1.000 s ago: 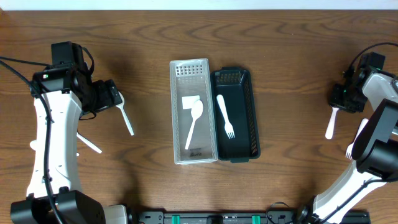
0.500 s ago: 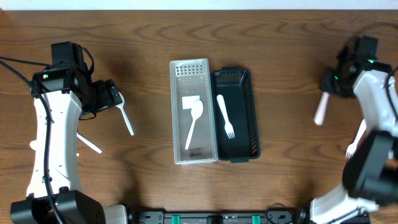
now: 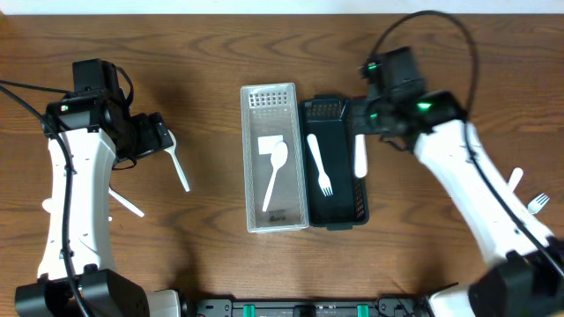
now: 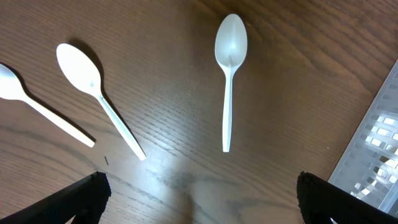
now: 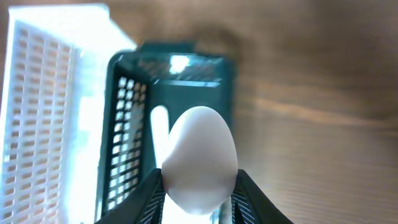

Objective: Pack container
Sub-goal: 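Place the white spoon into the black basket beside the fork, then reach the right gripper to another white spoon and grasp it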

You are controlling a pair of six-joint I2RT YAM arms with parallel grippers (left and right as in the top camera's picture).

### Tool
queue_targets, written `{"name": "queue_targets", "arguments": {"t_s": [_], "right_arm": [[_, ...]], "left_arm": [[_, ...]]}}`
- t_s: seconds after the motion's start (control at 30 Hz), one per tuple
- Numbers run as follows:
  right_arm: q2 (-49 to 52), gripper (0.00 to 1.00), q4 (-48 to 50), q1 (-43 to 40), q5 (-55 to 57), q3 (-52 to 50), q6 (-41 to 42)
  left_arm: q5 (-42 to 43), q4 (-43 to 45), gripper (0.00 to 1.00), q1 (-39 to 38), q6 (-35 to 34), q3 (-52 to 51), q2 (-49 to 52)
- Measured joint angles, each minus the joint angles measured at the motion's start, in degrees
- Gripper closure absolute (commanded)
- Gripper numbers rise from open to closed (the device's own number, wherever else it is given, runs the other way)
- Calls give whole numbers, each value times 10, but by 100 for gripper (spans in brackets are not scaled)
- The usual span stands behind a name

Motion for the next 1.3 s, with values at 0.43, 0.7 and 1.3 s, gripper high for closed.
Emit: {"name": "queue_targets", "arguments": {"t_s": [0.43, 0.7, 1.3], "right_arm": [[128, 28, 25, 15, -15, -7, 17], [43, 27, -21, -20, 6, 20, 30], [-36, 9, -121, -435, 152, -54, 91]], "left_arm": [[0, 0, 2, 0, 0, 0, 0], [0, 0, 2, 0, 0, 0, 0], [0, 11, 2, 0, 2, 0, 0]]}}
